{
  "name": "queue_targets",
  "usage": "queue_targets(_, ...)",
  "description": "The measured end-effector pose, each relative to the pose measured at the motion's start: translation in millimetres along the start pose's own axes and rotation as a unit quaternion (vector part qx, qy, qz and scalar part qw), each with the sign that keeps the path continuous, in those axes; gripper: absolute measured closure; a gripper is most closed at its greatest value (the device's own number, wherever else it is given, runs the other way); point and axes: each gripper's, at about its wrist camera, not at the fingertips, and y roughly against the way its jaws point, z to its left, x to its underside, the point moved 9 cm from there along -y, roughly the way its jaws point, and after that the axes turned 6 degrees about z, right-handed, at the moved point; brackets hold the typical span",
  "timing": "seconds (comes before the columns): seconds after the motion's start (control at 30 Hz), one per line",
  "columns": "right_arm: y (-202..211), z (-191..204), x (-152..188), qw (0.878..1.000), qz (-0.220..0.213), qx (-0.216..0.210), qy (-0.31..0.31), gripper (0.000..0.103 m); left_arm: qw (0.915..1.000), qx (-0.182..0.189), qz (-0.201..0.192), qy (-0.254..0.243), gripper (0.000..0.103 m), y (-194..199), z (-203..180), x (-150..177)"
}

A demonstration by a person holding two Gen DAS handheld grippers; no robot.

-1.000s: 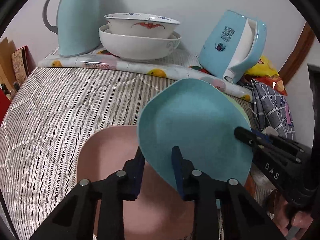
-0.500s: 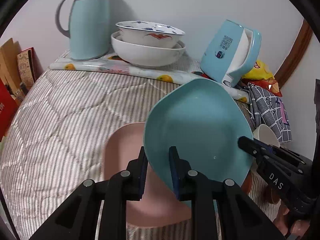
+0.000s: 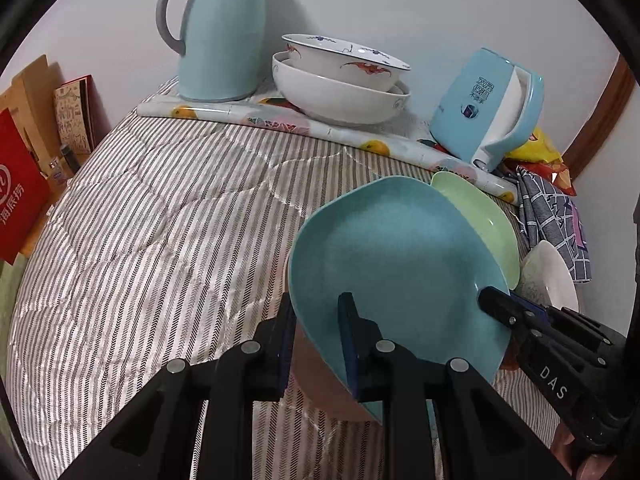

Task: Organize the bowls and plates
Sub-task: 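Lift the light-blue plate with the left gripper and lower it onto the pink plate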

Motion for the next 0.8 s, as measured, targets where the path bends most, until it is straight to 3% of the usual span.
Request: queue_targets(0.8, -8, 4, 22, 0.999, 0.026, 0.024, -0.006, 0.091, 0.9997, 0.02, 0.015, -0.009, 0.08, -11, 5, -2)
